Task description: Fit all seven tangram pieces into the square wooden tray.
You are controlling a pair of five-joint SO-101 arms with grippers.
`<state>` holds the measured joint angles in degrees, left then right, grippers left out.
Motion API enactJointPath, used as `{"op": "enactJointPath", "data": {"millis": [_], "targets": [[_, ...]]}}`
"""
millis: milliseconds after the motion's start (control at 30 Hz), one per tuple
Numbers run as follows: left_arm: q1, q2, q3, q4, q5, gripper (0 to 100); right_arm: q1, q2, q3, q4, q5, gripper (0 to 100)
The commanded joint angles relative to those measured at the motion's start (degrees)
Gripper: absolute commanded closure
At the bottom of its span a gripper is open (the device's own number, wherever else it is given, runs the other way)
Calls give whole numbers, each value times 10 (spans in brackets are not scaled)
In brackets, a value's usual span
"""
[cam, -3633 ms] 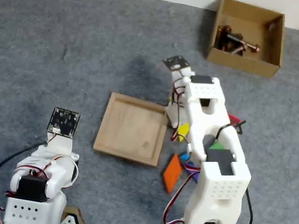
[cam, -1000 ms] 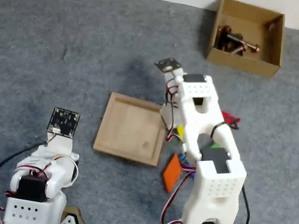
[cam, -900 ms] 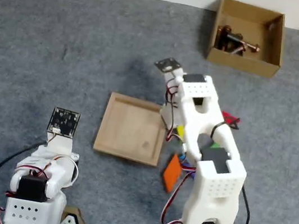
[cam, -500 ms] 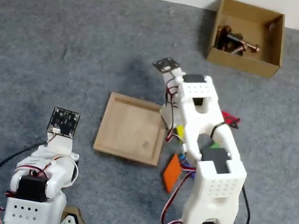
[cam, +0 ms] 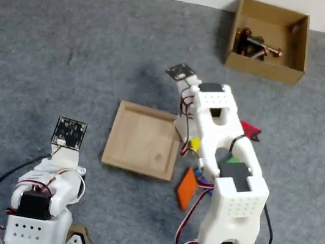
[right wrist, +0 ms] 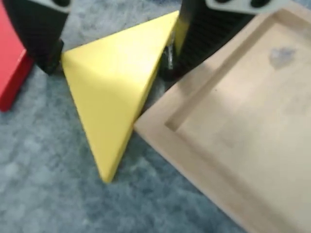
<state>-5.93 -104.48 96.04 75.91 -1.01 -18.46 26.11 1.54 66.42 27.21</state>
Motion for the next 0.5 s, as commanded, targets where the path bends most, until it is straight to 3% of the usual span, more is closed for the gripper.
{"op": "enactJointPath", "data": {"millis": [0,333,467], "targets": [[7,-6,10,2,1,995,-5,-21,11,-9,3,762],[7,-6,10,2,1,995,26,-22,12,-5,2,784],[7,-6,10,2,1,995,44,-23,7,-5,-19,845]]}}
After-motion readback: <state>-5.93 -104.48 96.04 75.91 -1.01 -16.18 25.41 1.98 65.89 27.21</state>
